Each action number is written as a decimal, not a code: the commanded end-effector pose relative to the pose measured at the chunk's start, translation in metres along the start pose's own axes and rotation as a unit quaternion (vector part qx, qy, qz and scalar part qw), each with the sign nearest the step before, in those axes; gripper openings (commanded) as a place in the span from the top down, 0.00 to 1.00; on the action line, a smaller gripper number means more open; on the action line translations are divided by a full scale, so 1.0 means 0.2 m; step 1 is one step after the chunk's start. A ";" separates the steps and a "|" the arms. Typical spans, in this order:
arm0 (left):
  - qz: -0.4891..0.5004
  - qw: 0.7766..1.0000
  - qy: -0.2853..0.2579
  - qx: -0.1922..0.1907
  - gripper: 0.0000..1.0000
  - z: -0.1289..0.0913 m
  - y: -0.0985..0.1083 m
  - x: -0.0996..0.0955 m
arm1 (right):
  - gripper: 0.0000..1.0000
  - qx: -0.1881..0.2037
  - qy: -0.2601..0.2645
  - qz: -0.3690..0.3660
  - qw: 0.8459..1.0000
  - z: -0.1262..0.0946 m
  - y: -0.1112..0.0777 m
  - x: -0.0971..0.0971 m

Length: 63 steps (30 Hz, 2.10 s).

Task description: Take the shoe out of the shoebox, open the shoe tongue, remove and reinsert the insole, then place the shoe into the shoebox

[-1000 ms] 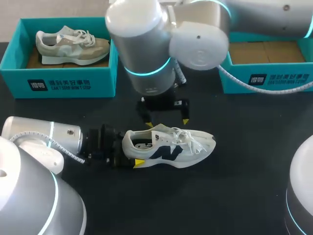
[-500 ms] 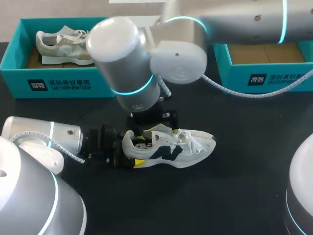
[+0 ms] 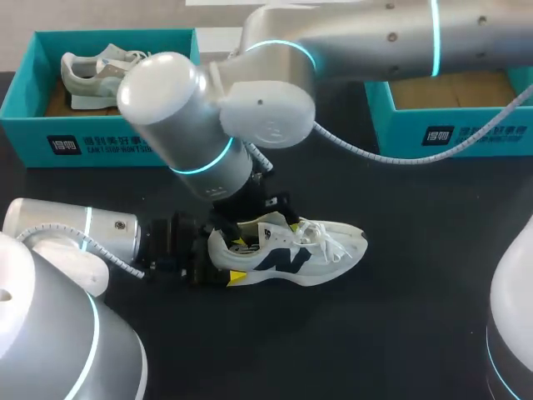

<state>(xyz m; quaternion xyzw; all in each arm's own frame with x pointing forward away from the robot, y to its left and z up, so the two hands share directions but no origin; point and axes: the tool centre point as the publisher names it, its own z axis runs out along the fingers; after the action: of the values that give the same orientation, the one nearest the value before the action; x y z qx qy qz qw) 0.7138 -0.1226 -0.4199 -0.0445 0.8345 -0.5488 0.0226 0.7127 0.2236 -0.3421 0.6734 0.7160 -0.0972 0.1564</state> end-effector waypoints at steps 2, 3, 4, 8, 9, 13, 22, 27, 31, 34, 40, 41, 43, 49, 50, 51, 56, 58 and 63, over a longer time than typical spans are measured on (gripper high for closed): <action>-0.001 1.000 0.000 -0.001 1.00 0.02 0.02 0.00 | 0.00 0.001 -0.093 0.157 0.983 0.06 -0.01 0.03; -0.001 1.000 0.000 -0.001 1.00 0.02 0.02 0.00 | 0.00 0.001 -0.097 0.157 0.983 0.07 -0.01 0.02; -0.001 1.000 0.000 -0.001 1.00 0.02 0.02 0.00 | 0.00 0.001 -0.101 0.163 0.981 0.07 0.00 0.01; -0.001 1.000 0.000 -0.001 1.00 0.02 0.02 0.00 | 0.00 0.006 -0.109 0.171 0.979 0.08 0.00 -0.03; -0.001 1.000 0.000 -0.001 1.00 0.02 0.02 0.00 | 0.00 0.006 -0.114 0.174 0.978 0.09 0.00 -0.05; -0.001 1.000 0.000 -0.001 1.00 0.02 0.02 0.00 | 0.00 0.013 -0.123 0.185 0.975 0.10 -0.01 -0.11; -0.001 1.000 0.000 -0.001 1.00 0.02 0.02 0.00 | 0.73 0.019 -0.120 0.205 0.971 0.07 -0.04 -0.27; -0.001 1.000 0.000 -0.001 1.00 0.02 0.02 0.00 | 1.00 0.023 -0.107 0.203 0.973 0.05 -0.05 -0.33; -0.001 1.000 0.000 -0.001 1.00 0.02 0.02 0.00 | 1.00 0.026 -0.089 0.202 0.975 0.06 -0.04 -0.37; -0.001 1.000 0.000 -0.001 1.00 0.02 0.02 0.00 | 1.00 0.035 -0.051 0.196 0.979 0.07 -0.04 -0.41; -0.001 1.000 0.000 -0.001 1.00 0.02 0.02 0.00 | 1.00 0.050 -0.032 0.184 0.981 0.11 -0.04 -0.48; -0.001 1.000 0.000 -0.001 1.00 0.02 0.02 0.00 | 1.00 0.052 -0.036 0.182 0.981 0.11 -0.04 -0.50; -0.001 1.000 0.000 -0.001 1.00 0.02 0.02 0.00 | 1.00 0.054 -0.036 0.192 0.979 0.12 -0.04 -0.53; -0.001 1.000 0.000 -0.001 1.00 0.02 0.02 0.00 | 1.00 0.054 -0.040 0.187 0.980 0.19 -0.03 -0.57; -0.001 1.000 0.000 -0.001 1.00 0.02 0.02 0.00 | 1.00 0.053 -0.037 0.188 0.980 0.20 -0.03 -0.58; -0.001 1.000 0.000 -0.001 1.00 0.02 0.02 0.00 | 1.00 0.053 -0.037 0.189 0.980 0.22 -0.03 -0.58; -0.001 1.000 0.000 -0.001 1.00 0.02 0.02 0.00 | 0.84 0.055 -0.077 0.194 0.977 0.28 -0.03 -0.60; -0.001 1.000 0.000 -0.001 1.00 0.02 0.02 0.00 | 0.82 0.053 -0.086 0.204 0.974 0.29 -0.03 -0.62; -0.001 1.000 0.000 -0.001 1.00 0.02 0.02 0.00 | 0.54 0.051 -0.088 0.219 0.970 0.33 -0.03 -0.70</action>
<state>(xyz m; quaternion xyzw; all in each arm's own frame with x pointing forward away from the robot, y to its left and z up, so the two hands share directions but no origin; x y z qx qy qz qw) 0.7139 -0.1236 -0.4199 -0.0445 0.8344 -0.5488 0.0225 0.7235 0.0721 -0.3513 0.7406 0.6200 -0.1835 0.1827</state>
